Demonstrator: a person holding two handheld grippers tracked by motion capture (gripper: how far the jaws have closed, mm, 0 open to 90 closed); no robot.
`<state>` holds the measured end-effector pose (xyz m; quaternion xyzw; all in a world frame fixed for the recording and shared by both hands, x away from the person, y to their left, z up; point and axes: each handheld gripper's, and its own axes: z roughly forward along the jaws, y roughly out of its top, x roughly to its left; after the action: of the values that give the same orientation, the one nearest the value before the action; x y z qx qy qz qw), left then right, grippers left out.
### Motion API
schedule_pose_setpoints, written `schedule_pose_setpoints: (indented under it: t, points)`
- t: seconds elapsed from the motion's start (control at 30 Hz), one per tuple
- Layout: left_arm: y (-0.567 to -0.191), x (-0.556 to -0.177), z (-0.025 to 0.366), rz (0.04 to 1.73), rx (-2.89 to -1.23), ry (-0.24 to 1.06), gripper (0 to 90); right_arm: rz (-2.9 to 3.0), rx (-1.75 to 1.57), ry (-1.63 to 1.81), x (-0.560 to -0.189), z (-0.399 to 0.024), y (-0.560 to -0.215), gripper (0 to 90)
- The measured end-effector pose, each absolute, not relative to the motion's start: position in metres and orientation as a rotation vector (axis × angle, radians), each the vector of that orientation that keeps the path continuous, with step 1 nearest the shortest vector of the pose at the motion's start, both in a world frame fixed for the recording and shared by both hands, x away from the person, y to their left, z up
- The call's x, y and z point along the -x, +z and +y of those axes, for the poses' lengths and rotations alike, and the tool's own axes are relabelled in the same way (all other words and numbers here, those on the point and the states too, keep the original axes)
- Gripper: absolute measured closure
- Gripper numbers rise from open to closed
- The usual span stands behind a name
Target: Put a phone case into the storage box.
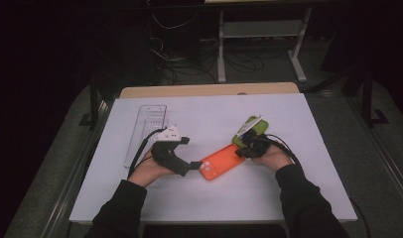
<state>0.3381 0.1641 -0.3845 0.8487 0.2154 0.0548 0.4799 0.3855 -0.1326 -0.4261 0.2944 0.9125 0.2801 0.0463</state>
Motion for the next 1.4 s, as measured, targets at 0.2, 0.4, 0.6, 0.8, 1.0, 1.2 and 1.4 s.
schedule_pose_setpoints:
  t: [0.2, 0.4, 0.6, 0.8, 1.0, 1.2, 1.4]
  points:
    - [-0.384, -0.338, 0.163, 0.514, -2.076, 0.135, 0.0, 2.82, -0.837, 0.827, -0.382, -0.133, -0.431, 88.2]
    - [-0.384, -0.337, 0.16, 0.515, -2.069, 0.128, 0.0, 2.84, -0.817, 0.818, -0.376, -0.135, -0.431, 88.3]
    - [-0.384, -0.337, 0.161, 0.519, -2.07, 0.127, 0.0, 2.864, -0.796, 0.818, -0.363, -0.138, -0.431, 88.2]
    - [-0.383, -0.336, 0.161, 0.514, -2.074, 0.129, 0.0, 2.897, -0.761, 0.822, -0.35, -0.138, -0.43, 88.3]
    - [-0.383, -0.336, 0.16, 0.513, -2.075, 0.126, 0.0, 2.92, -0.718, 0.83, -0.335, -0.136, -0.43, 88.3]
    - [-0.384, -0.336, 0.159, 0.507, -2.085, 0.126, 0.0, 2.941, -0.686, 0.833, -0.32, -0.135, -0.43, 88.3]
    - [-0.384, -0.335, 0.158, 0.504, -2.095, 0.121, 0.0, 2.967, -0.646, 0.84, -0.308, -0.133, -0.43, 88.3]
